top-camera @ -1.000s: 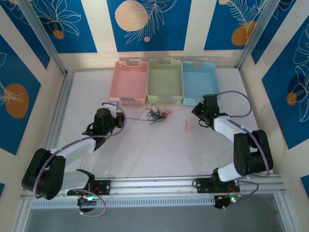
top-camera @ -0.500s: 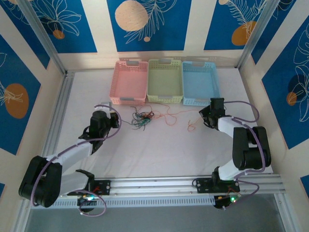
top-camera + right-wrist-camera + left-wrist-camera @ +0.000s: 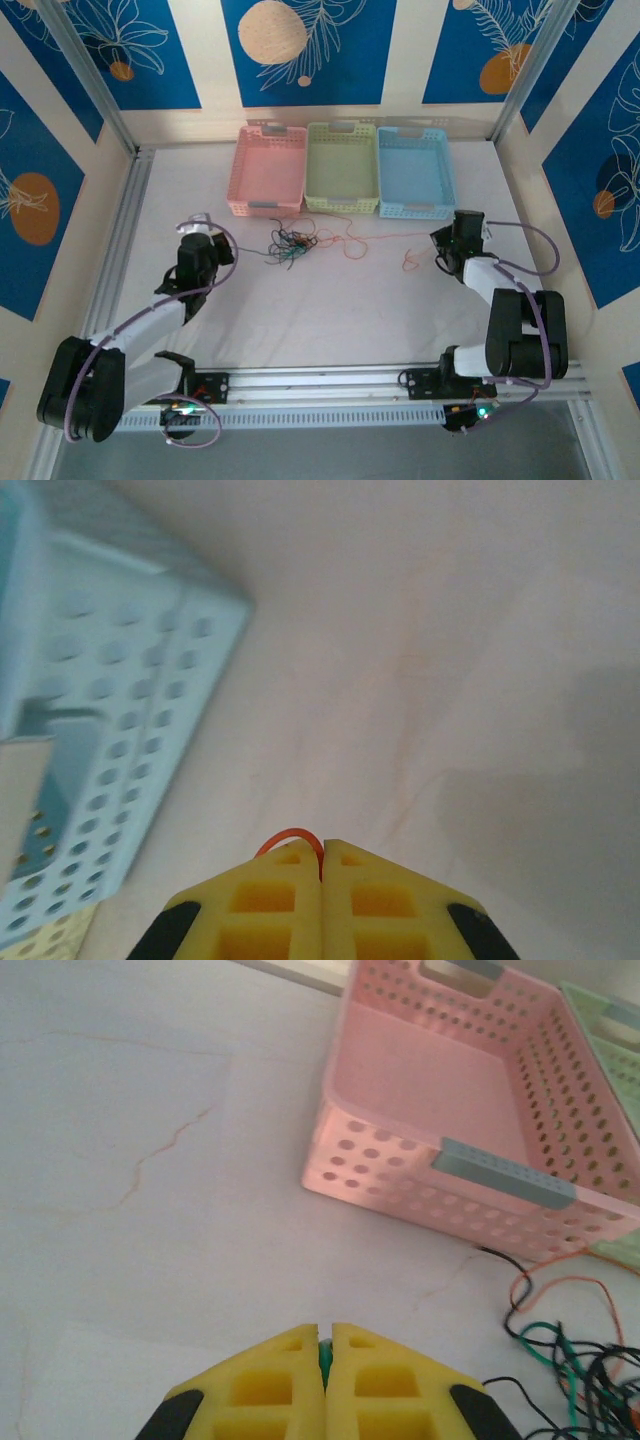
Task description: Untangle the cables
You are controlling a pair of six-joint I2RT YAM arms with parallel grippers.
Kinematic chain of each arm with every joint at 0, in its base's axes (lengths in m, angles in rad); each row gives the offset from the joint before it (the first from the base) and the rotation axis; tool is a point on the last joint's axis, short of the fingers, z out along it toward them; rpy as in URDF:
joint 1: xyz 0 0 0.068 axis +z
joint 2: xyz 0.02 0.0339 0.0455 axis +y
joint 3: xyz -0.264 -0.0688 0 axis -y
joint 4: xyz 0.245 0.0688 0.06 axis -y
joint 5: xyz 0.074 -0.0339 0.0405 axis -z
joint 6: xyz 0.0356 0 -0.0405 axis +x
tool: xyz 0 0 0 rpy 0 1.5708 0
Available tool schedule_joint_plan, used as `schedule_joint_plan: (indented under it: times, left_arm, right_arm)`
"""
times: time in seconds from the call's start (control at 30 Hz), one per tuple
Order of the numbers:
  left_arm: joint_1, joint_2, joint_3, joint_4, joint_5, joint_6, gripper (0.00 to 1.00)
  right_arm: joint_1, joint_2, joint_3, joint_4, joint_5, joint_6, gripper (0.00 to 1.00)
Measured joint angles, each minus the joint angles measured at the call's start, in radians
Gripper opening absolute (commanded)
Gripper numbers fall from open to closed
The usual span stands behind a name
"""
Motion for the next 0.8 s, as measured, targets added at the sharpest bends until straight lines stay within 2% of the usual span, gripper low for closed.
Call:
schedule_joint_plan:
  times: [0.17, 0.23, 0.3, 0.33, 0.43, 0.53, 0.7, 0.8]
  left_arm:
    - [0.002, 0.003, 0.0, -0.005, 0.004, -0.016, 0.0]
    - [0.002, 0.005, 0.0, -0.005, 0.011, -0.016, 0.0]
    - [0.002, 0.011, -0.001, 0.002, 0.03, -0.014, 0.0]
    - [0.002, 0.015, -0.001, 0.005, 0.039, -0.013, 0.0]
    - [0.002, 0.024, -0.002, 0.022, 0.077, -0.011, 0.0]
    - [0.002, 0.03, -0.002, 0.031, 0.102, -0.005, 0.0]
    - [0.002, 0.04, -0.002, 0.041, 0.127, 0.004, 0.0]
    - [0.003, 0.046, -0.002, 0.041, 0.136, 0.006, 0.0]
  right_arm:
    - [-0.018, 0.019, -0.015, 0.0, -0.03, 0.012, 0.0]
    - [-0.005, 0.042, 0.003, 0.0, -0.048, 0.005, 0.1]
    - [0.007, 0.063, 0.028, 0.0, -0.073, 0.0, 0.26]
    - [0.01, 0.068, 0.038, -0.001, -0.082, -0.007, 0.31]
    - [0.018, 0.074, 0.068, -0.01, -0.107, -0.031, 0.4]
    - [0.047, 0.072, 0.103, -0.034, -0.106, -0.062, 0.43]
    - [0.204, 0.003, 0.169, -0.113, -0.015, -0.156, 0.54]
    - [0.306, -0.039, 0.226, -0.136, 0.043, -0.221, 0.57]
